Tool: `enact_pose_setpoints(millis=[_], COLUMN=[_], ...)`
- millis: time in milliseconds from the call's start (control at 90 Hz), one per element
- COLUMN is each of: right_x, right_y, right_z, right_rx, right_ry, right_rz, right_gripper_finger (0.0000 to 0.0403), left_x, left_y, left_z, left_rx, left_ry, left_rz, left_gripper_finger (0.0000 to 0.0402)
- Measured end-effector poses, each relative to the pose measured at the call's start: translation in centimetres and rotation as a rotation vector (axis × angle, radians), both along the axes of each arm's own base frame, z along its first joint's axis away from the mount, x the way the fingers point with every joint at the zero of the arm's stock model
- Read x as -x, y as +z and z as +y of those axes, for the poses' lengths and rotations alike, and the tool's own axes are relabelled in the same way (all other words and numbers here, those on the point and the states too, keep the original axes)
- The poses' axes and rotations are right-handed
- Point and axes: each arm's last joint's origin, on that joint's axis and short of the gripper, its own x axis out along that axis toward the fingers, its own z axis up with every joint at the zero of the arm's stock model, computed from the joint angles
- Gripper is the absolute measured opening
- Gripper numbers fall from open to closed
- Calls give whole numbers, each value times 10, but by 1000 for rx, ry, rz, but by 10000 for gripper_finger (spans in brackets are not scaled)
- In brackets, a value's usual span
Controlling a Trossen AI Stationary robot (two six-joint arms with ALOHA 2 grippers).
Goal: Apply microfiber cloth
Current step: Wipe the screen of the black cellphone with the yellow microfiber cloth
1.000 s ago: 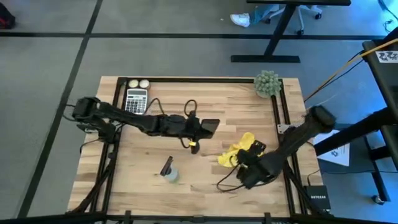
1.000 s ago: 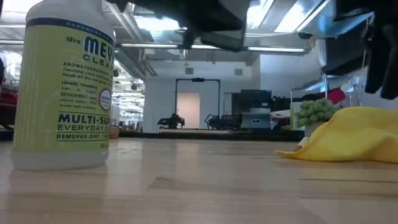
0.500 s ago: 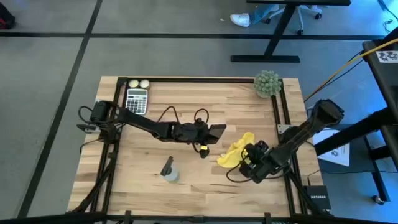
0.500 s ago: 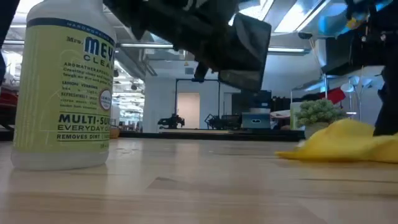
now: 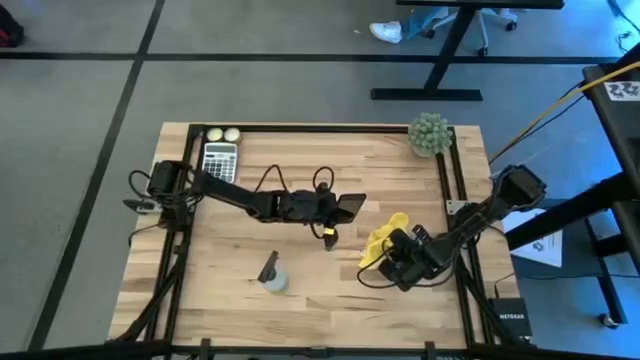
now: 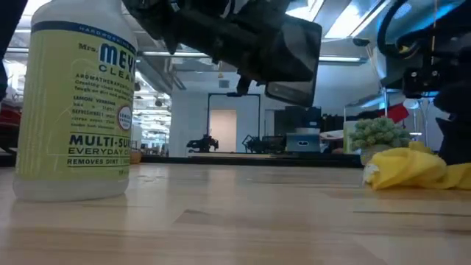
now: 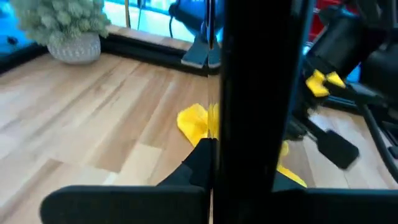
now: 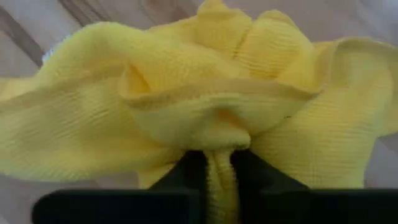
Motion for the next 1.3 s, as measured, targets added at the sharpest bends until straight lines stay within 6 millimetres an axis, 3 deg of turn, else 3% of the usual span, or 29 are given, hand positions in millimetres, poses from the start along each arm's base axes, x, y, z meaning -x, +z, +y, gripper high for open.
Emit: enact_pose_setpoints(millis=[167,289,400,533,733,1100,1200,1300], right_x=[-14,-31,-46,-62,-77,-94,-95,-100], right_y=[67,121,148,153,153,126,136,160], right_z=[7,12,9,-13,-41,-33,-34,-32], right_rx=[168,411,660,813,813,665,721,805], right_ry=[151,248,284,273,189,282,288,273], right_rz=[-42,-232,-309,-242,-196,-168,-163,-197], right_gripper_finger=[8,9,5,4,4,3,3,3], left_x=[0,-1,-1,-1,-1,-2,-2,-2], left_y=[0,2,3,3,4,4,6,12], left_z=[9,13,12,8,6,5,5,5], left_rx=[-7,9,-11,-23,-28,-20,-21,-20], left_ry=[21,23,-11,-27,-36,-72,-71,-71], left_rz=[-4,-23,-32,-32,-43,-56,-71,-97], left_gripper_finger=[8,8,8,8,8,8,8,8])
